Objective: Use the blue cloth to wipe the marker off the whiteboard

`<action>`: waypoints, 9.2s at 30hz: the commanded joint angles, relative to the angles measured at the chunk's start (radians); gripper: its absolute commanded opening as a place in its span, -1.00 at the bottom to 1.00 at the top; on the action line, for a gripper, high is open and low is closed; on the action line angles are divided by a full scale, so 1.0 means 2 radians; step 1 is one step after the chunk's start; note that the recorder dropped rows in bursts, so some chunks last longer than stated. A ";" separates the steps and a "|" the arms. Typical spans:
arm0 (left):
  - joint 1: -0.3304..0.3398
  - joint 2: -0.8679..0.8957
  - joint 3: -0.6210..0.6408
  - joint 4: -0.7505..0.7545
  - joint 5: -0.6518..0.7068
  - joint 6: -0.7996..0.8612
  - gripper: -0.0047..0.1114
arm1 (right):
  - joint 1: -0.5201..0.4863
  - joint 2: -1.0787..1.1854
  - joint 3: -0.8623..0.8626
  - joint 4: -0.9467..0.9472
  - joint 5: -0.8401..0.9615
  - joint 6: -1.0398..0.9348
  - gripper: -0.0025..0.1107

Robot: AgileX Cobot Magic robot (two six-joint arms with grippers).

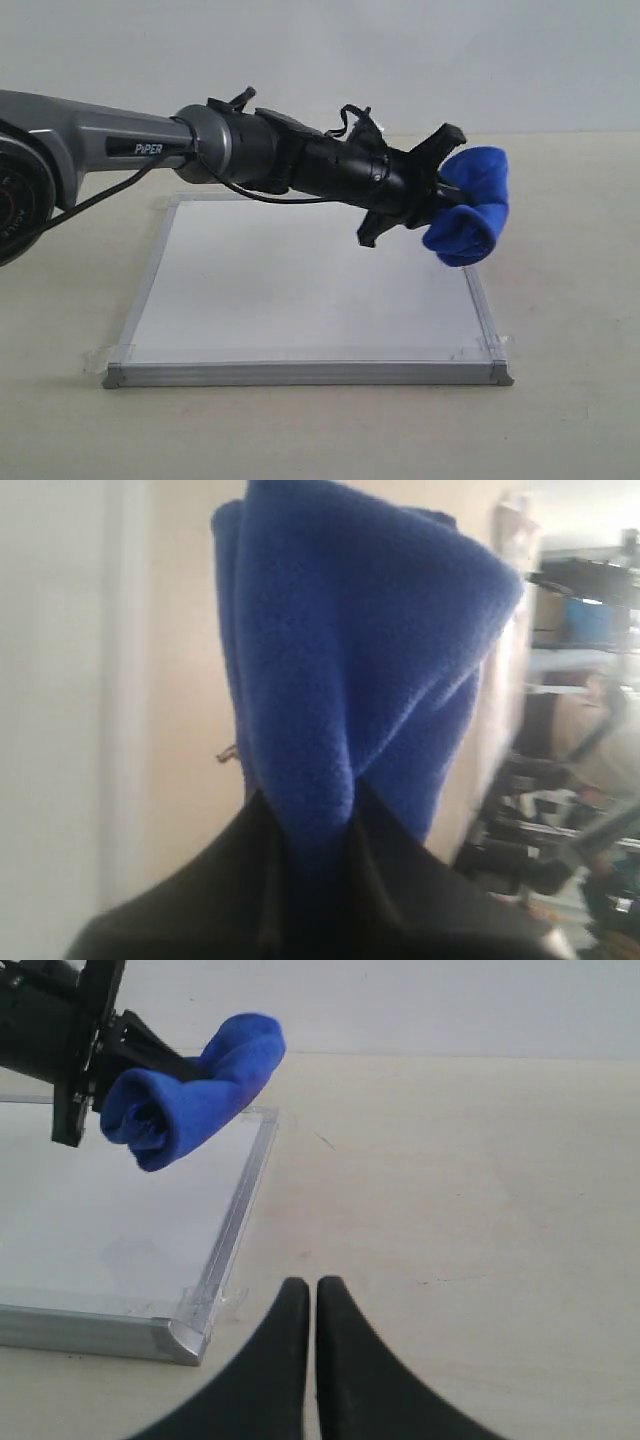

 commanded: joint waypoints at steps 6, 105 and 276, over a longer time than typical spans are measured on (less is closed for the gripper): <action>-0.032 -0.005 0.025 -0.095 -0.009 0.086 -0.84 | -0.001 -0.002 0.000 -0.001 -0.005 0.000 -0.96; 0.034 -0.086 -0.087 0.024 0.074 0.139 -0.84 | -0.001 -0.002 0.000 -0.001 -0.004 0.000 -0.96; 0.305 -1.197 0.891 0.672 -0.183 -0.203 -0.84 | -0.001 -0.002 0.000 -0.001 -0.003 0.000 -0.96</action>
